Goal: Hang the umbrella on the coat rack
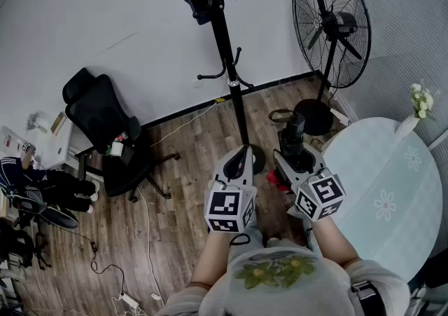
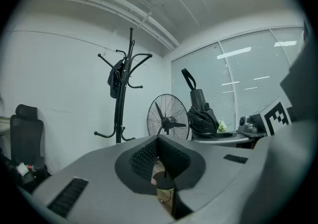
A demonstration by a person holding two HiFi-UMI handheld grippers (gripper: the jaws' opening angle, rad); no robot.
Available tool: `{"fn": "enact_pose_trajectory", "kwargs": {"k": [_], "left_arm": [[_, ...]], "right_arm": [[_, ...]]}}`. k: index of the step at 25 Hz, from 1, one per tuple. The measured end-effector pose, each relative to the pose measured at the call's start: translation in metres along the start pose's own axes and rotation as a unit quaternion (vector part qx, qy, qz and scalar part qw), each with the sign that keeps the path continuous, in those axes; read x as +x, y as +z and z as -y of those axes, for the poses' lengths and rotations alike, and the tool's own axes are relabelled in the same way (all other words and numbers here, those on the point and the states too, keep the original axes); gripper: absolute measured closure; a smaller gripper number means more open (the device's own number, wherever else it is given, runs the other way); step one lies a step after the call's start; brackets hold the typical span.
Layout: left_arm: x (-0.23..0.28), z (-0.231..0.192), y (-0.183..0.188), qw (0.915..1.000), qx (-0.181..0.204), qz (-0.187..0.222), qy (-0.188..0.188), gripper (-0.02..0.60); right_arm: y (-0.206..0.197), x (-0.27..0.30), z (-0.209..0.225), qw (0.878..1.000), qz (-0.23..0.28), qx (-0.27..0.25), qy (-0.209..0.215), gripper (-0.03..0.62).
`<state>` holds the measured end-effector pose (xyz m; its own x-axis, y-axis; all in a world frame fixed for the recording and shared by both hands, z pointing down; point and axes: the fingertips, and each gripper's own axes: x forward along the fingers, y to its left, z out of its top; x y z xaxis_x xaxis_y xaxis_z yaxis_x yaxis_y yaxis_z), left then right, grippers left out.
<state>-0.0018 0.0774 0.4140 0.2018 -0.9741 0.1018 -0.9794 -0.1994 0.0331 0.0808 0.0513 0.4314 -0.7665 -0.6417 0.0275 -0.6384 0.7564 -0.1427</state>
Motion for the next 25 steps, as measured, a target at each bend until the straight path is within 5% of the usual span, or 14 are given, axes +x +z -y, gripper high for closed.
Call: {"fn": "enact_pose_trajectory", "kwargs": {"k": [25], "left_arm": [[0.118, -0.116, 0.011, 0.9992, 0.001, -0.001, -0.040, 0.577]], "right_arm": [[0.028, 0.143, 0.057, 0.999, 0.027, 0.000, -0.031, 0.375]]}}
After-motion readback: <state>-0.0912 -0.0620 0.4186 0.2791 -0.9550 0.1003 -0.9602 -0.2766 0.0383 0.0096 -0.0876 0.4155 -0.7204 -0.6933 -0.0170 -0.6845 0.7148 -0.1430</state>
